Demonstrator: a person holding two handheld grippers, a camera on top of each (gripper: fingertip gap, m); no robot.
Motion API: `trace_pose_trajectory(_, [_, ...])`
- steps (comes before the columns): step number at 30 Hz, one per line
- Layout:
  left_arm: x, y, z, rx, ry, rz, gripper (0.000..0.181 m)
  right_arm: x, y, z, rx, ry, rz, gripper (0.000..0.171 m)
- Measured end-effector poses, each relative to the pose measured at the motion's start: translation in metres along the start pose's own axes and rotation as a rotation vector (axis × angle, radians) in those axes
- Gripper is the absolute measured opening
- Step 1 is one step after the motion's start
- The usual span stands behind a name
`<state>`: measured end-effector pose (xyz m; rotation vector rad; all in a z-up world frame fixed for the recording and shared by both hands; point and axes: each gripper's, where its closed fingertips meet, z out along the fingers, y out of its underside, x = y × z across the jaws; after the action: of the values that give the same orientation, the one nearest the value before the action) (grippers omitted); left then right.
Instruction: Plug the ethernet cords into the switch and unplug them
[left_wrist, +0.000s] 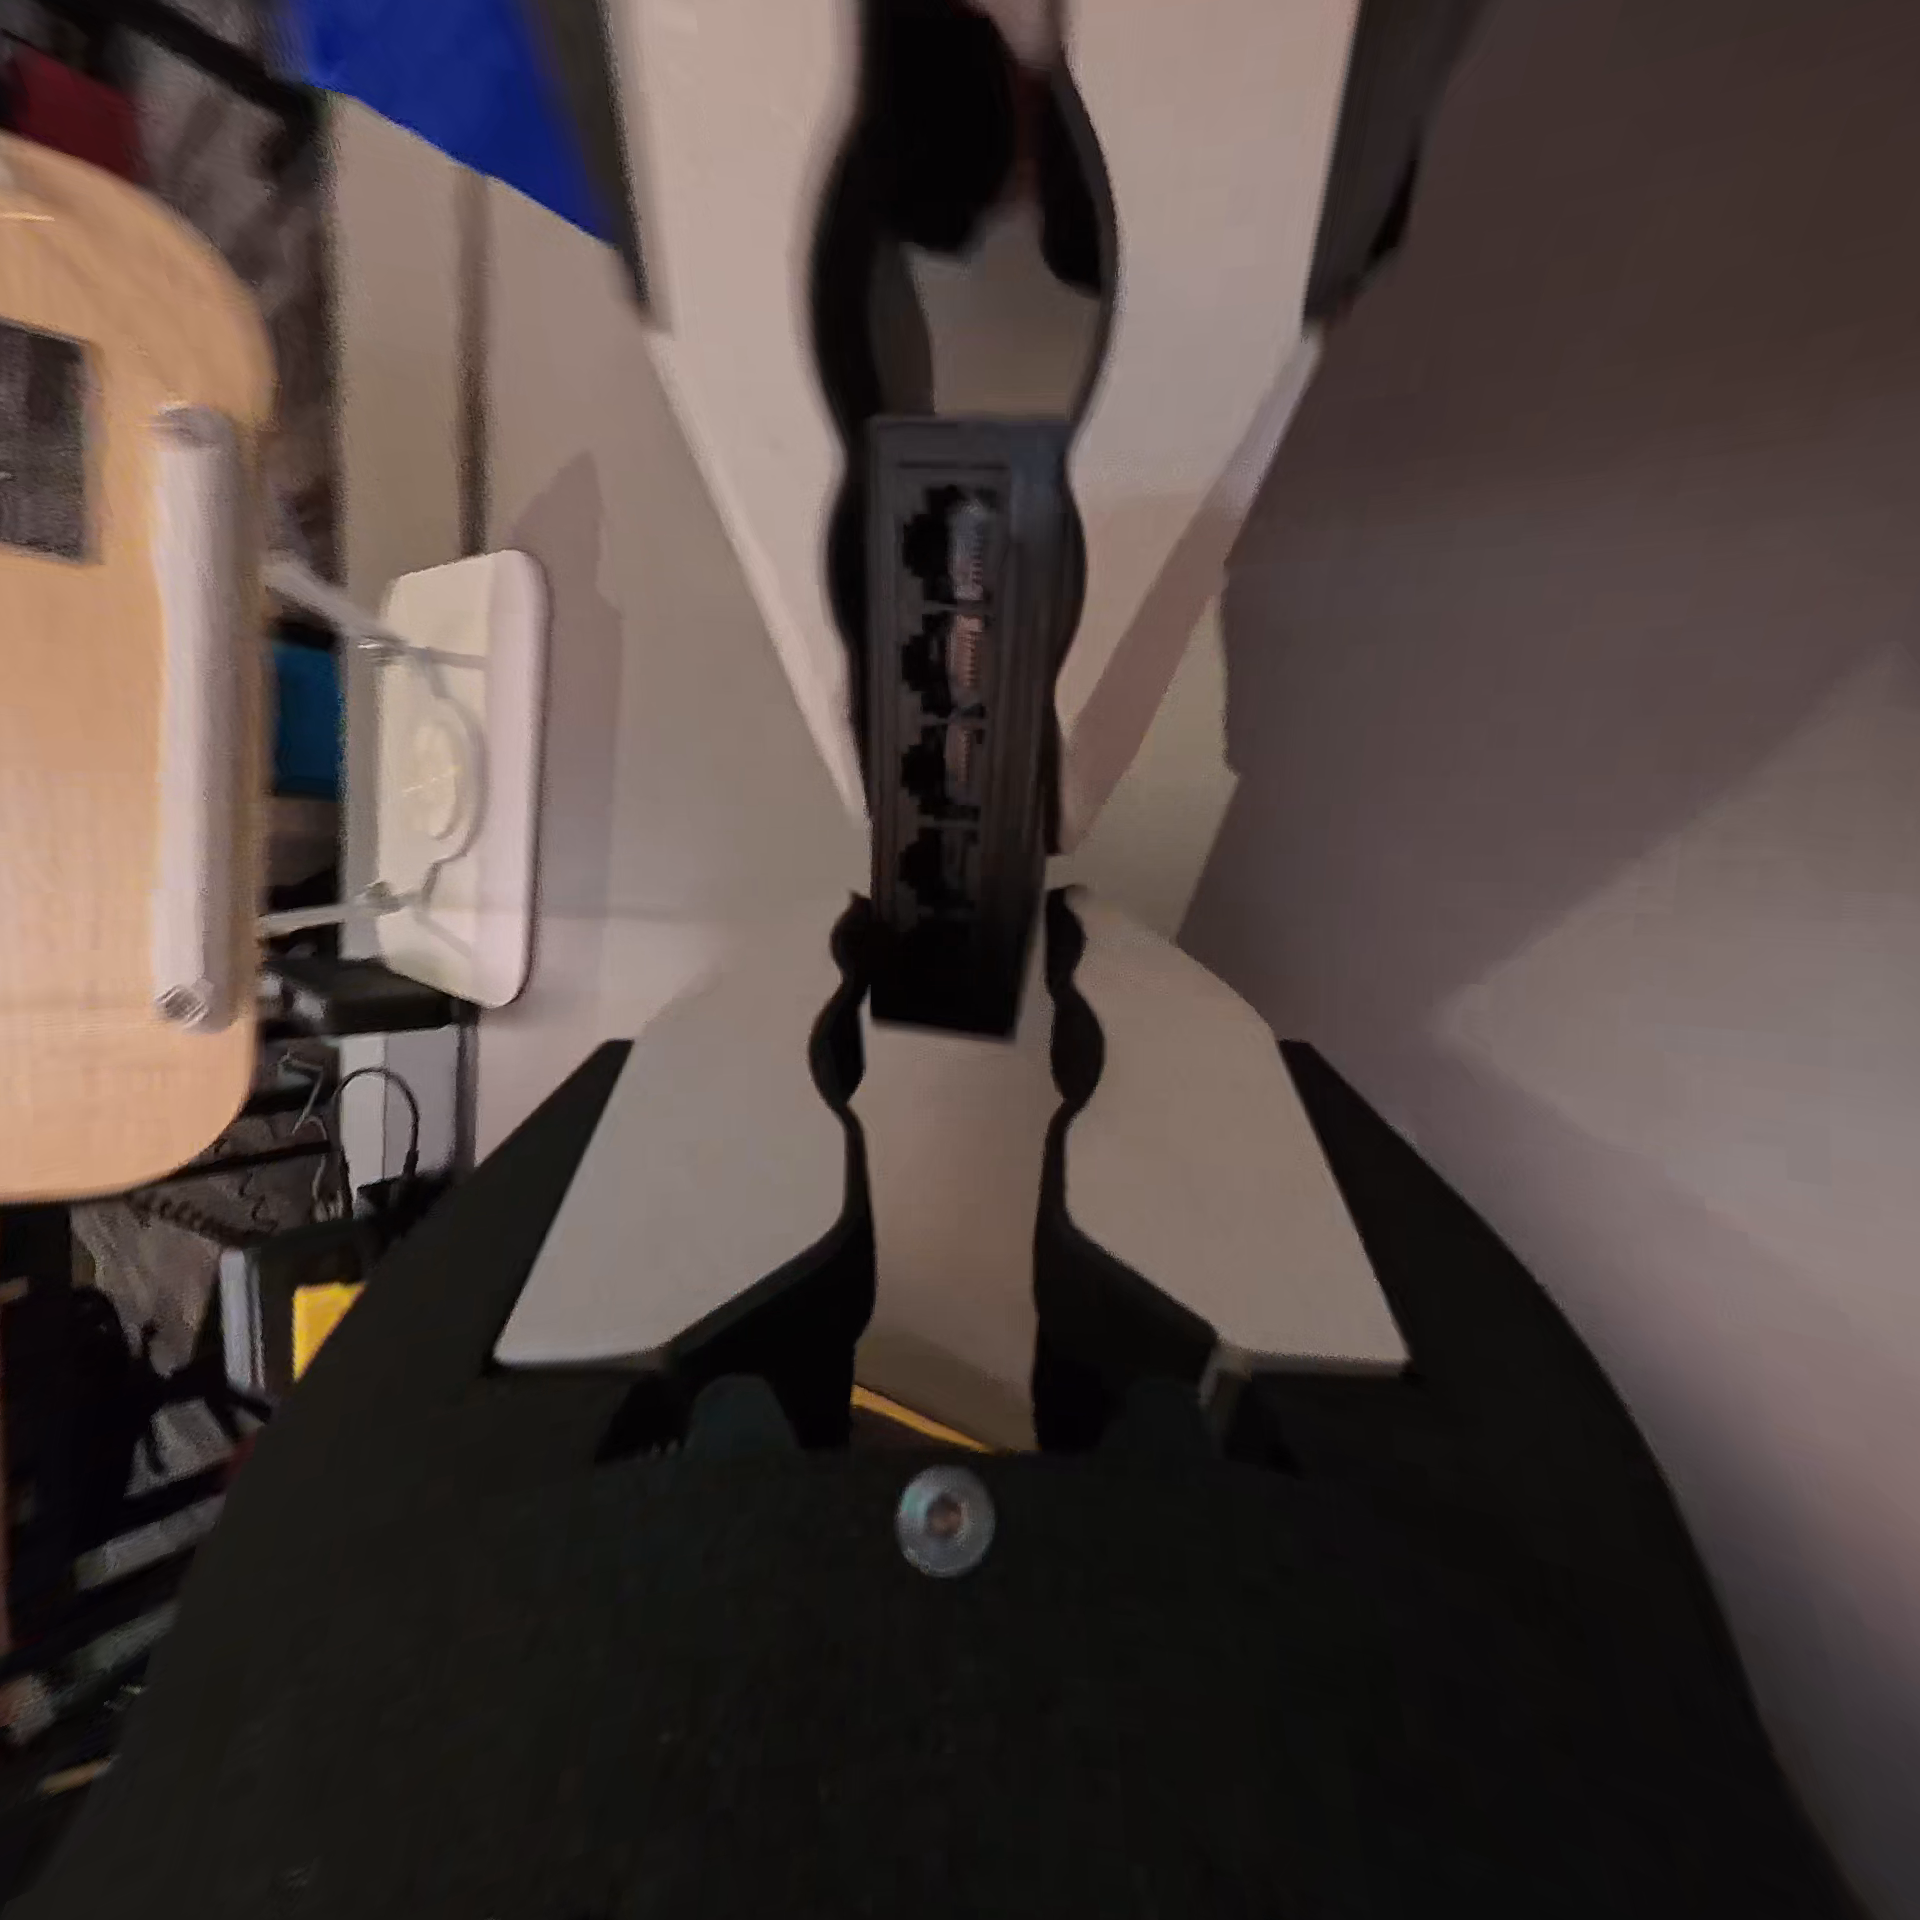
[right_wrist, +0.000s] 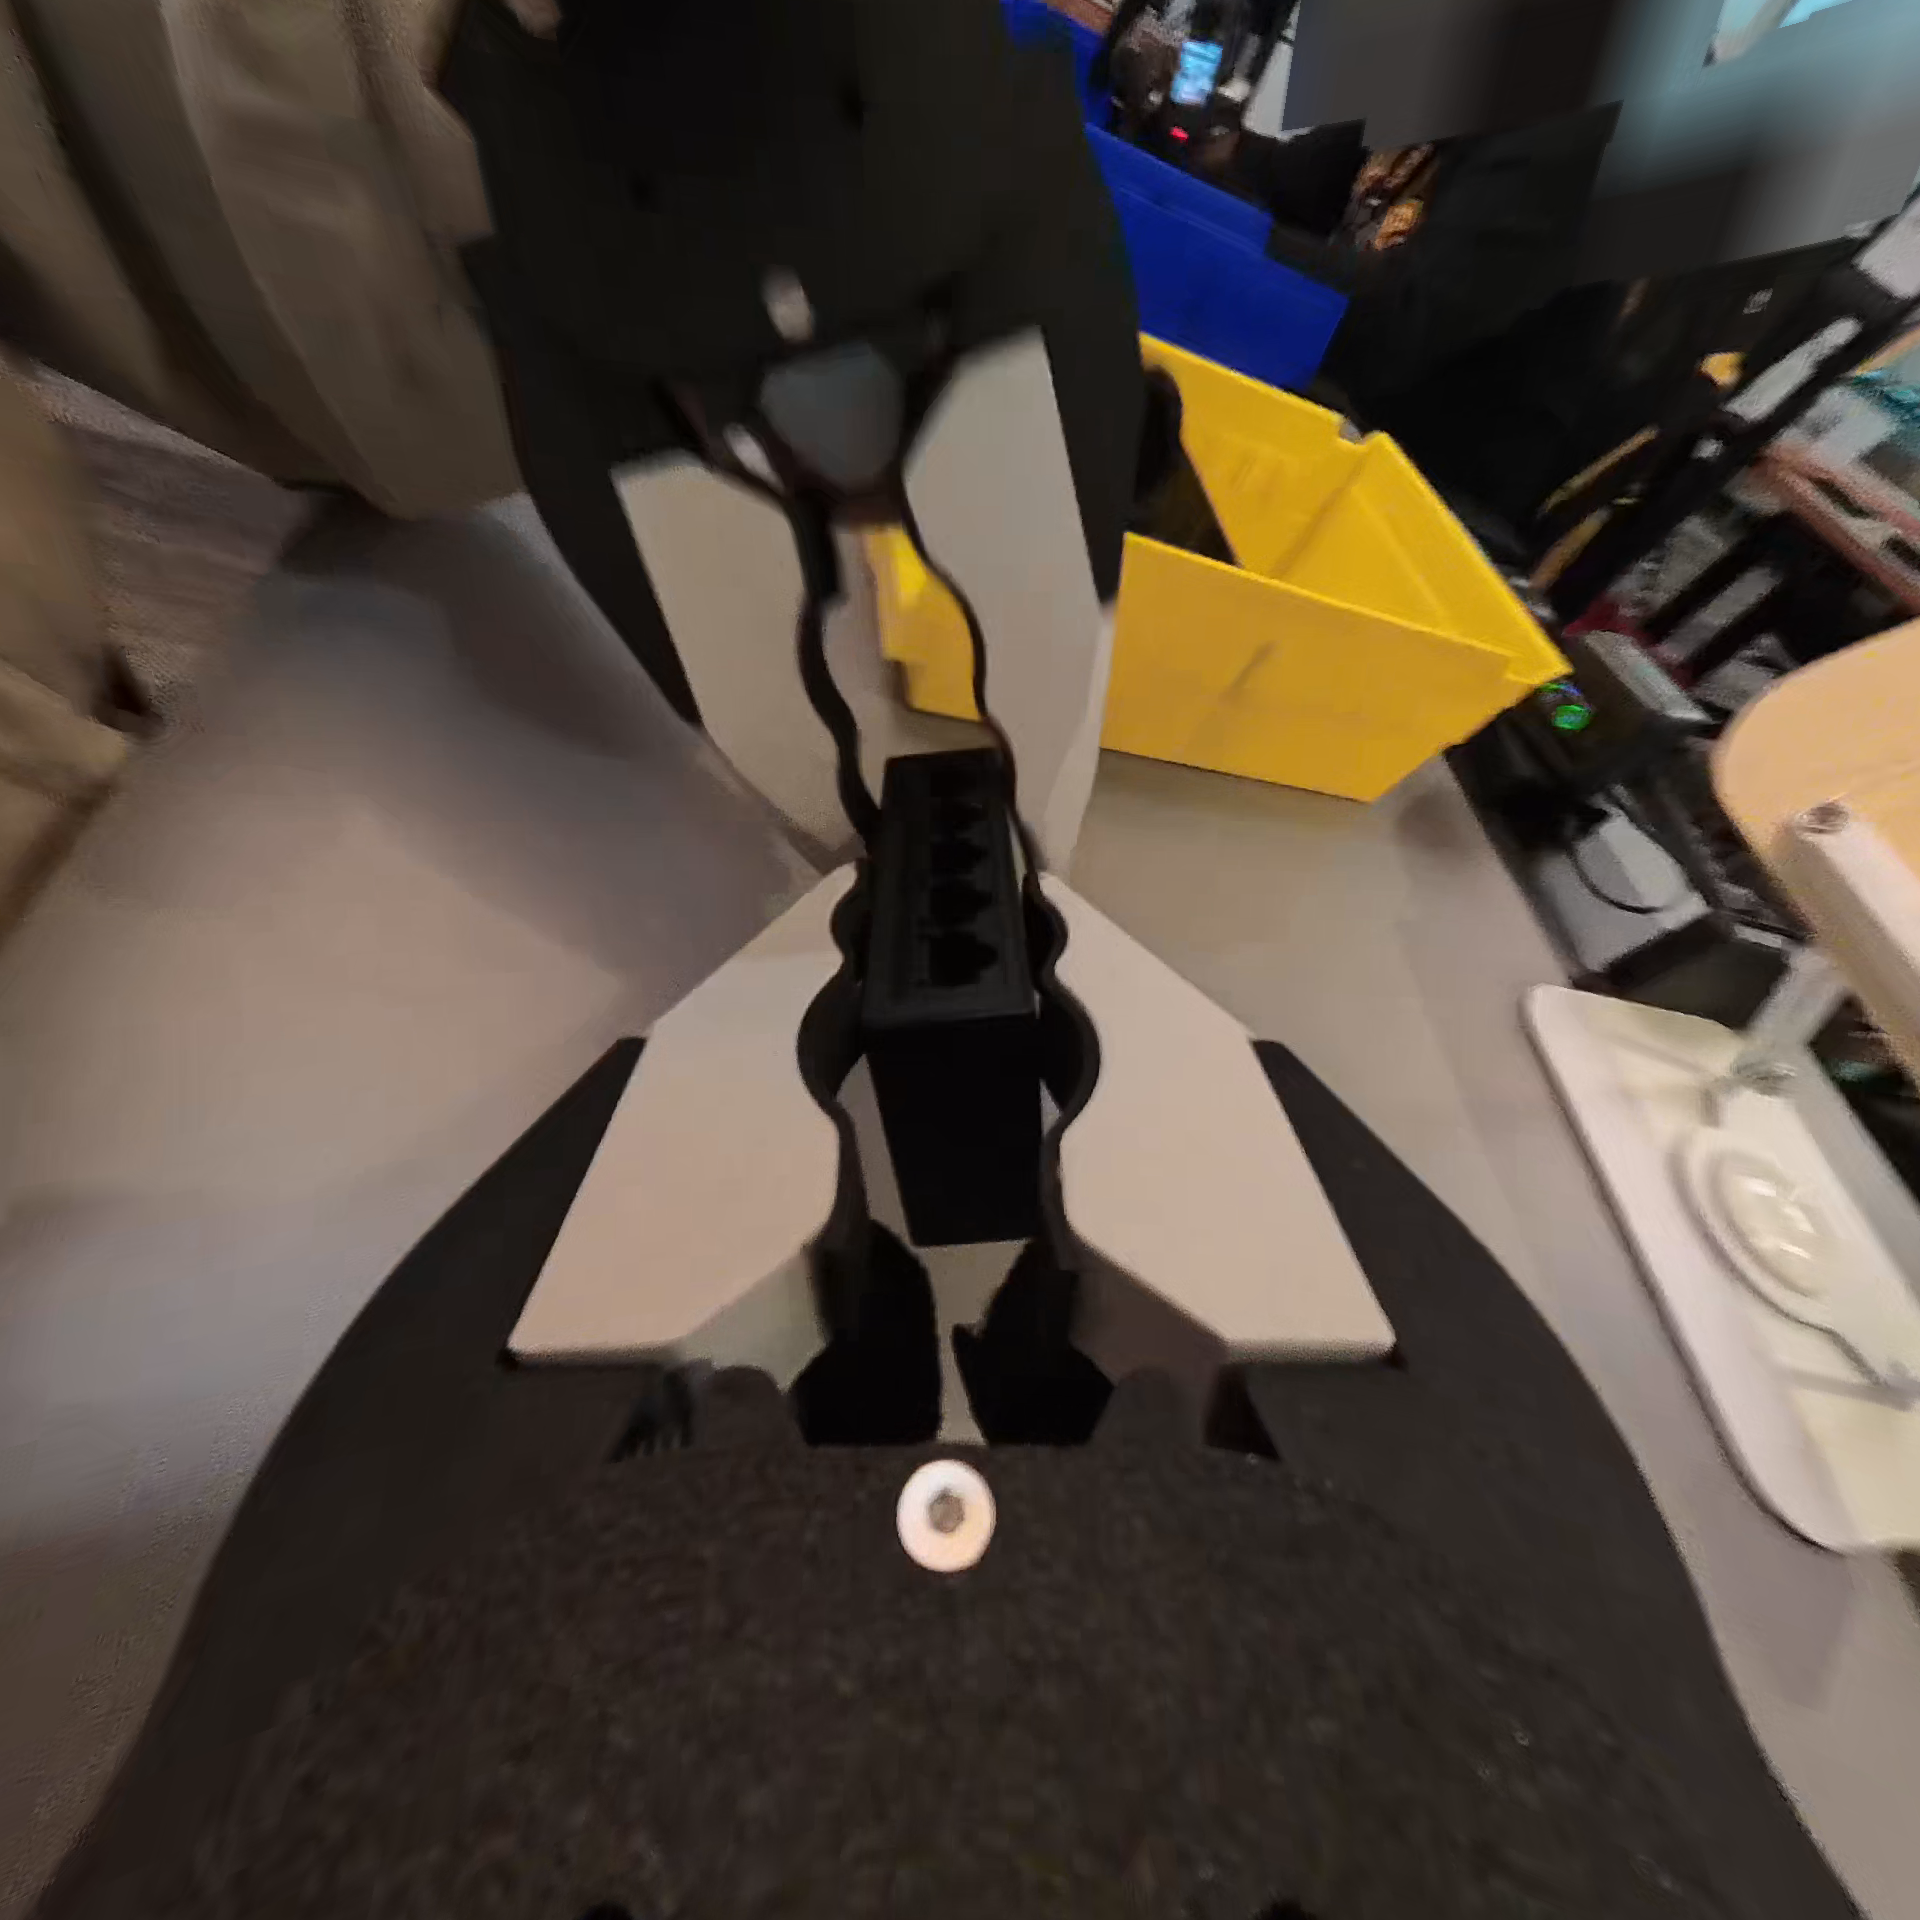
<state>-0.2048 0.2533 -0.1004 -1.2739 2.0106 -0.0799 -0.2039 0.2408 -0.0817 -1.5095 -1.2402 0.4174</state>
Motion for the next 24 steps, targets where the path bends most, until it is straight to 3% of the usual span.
trace_pose_trajectory(2, [-0.017,-0.009,-0.027,0.119,-0.056,-0.195,0.038,0.031,0.017,0.001,-0.08,0.189,-0.178,0.027])
trace_pose_trajectory(5, [-0.033,-0.012,-0.081,0.394,0.009,-0.74,0.043,0.087,0.039,-0.007,-0.201,0.524,-0.471,0.028])
trace_pose_trajectory(8, [-0.018,0.028,-0.107,0.514,-0.037,-1.162,0.04,0.115,0.047,-0.005,-0.174,0.694,-0.608,0.027])
trace_pose_trajectory(10, [0.003,0.077,-0.115,0.425,-0.212,-1.272,0.041,0.126,0.057,0.001,-0.143,0.724,-0.597,0.027])
trace_pose_trajectory(13, [0.031,0.146,-0.128,0.19,-0.383,-1.318,0.041,0.131,0.075,0.012,-0.128,0.691,-0.535,0.028])
trace_pose_trajectory(16, [0.03,0.182,-0.144,0.06,-0.407,-1.219,0.042,0.126,0.073,0.014,-0.107,0.662,-0.529,0.028])
trace_pose_trajectory(21, [-0.005,0.216,-0.14,-0.173,-0.283,-0.747,0.038,0.115,0.076,0.025,-0.111,0.597,-0.55,0.028])
trace_pose_trajectory(24, [-0.009,0.227,-0.119,-0.231,-0.032,-0.728,0.042,0.113,0.078,0.027,-0.119,0.58,-0.554,0.028])
